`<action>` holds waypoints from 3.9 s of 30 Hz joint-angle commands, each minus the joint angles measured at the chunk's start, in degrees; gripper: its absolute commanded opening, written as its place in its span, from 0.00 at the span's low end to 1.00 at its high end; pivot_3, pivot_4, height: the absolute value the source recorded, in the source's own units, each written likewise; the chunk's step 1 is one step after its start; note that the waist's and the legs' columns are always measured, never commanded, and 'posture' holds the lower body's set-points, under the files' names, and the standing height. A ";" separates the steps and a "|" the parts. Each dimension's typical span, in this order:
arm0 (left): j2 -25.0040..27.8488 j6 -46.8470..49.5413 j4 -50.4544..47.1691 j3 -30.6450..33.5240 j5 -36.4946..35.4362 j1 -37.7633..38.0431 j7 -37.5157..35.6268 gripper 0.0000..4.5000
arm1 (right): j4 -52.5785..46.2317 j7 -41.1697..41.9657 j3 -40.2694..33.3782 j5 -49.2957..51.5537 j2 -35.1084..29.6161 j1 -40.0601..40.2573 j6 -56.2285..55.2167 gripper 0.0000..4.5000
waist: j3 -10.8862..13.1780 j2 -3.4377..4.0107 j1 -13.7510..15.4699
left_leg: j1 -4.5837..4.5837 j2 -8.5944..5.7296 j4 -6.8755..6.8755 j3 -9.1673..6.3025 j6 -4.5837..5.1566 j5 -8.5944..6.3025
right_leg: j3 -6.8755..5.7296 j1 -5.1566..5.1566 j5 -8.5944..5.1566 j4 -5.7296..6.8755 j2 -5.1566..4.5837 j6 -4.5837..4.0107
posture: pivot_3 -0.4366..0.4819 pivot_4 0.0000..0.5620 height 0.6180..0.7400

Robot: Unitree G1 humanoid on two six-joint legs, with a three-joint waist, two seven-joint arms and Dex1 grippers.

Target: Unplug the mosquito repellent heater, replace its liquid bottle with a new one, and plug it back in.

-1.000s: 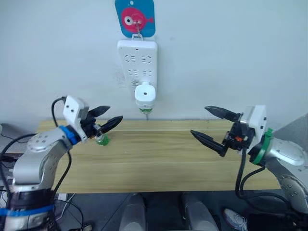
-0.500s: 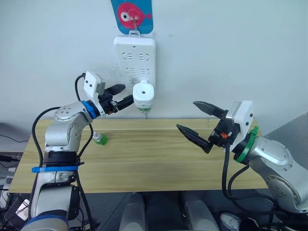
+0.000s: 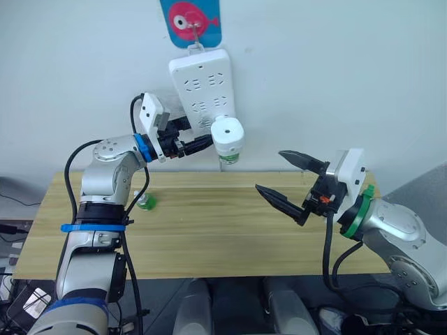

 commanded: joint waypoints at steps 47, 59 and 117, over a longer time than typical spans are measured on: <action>-1.49 7.75 -15.66 -1.79 -1.22 3.94 5.51 0.29 | 2.76 -32.66 14.47 -19.72 25.23 -25.05 24.66 0.66 | -0.01 0.00 0.02 | -1.00 -0.07 0.06 -0.99 -0.67 0.39 | -0.97 -0.63 0.03 0.12 -0.11 -0.12 | 0.37 0.51 1.00; -1.34 6.83 -16.39 -2.73 0.89 7.66 10.15 0.29 | -11.62 -29.44 8.78 -16.43 24.60 -20.08 35.46 0.66 | -0.02 0.01 -0.79 | -1.11 -0.18 0.06 -1.14 -0.68 0.42 | -1.07 -0.64 0.03 0.17 -0.21 -0.12 | 0.33 0.54 1.00; -18.56 -22.34 -34.67 -12.42 9.63 23.01 21.67 0.50 | -1.16 -61.61 -3.01 49.68 24.72 -8.45 4.62 0.74 | -0.04 0.17 -3.48 | -0.90 -0.15 -0.06 -1.09 -0.91 0.75 | -0.91 -0.82 0.04 0.87 -0.09 -0.34 | 0.36 0.48 1.00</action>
